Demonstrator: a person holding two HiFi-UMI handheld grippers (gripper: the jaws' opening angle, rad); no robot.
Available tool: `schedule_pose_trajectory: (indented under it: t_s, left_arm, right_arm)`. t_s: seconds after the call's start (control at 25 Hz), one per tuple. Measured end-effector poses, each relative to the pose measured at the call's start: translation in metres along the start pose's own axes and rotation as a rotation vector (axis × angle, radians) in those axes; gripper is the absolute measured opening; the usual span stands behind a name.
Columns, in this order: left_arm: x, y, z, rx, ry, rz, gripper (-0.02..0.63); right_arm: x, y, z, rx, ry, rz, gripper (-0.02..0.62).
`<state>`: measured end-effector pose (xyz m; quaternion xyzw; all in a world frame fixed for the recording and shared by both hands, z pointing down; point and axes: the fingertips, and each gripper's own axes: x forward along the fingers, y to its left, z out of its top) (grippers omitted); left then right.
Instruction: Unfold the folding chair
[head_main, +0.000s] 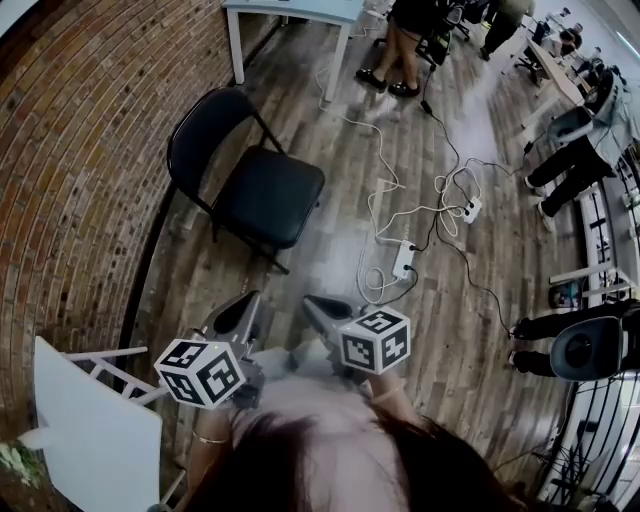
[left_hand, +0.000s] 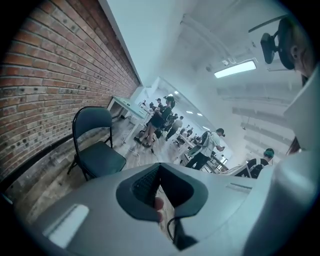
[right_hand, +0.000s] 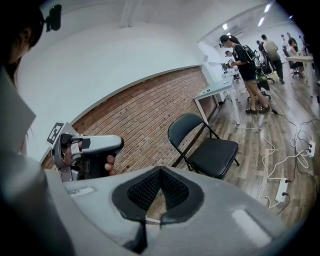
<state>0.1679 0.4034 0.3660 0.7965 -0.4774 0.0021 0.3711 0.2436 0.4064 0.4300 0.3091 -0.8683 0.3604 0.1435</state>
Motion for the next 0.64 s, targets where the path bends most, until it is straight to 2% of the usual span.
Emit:
schedule_pose_trajectory:
  t_s: [0.12, 0.32, 0.64]
  left_arm:
    - [0.002, -0.006, -0.001, 0.013, 0.002, -0.031, 0.002]
    - [0.002, -0.028, -0.001, 0.033, -0.001, -0.146, 0.002]
    - [0.006, -0.023, -0.001, 0.066, 0.019, -0.171, 0.002]
  right_arm:
    - [-0.001, -0.002, 0.001, 0.003, -0.003, -0.001, -0.008]
    - [-0.002, -0.005, 0.001, 0.009, -0.009, -0.002, -0.008]
    - [0.005, -0.003, 0.003, 0.009, -0.006, -0.009, -0.008]
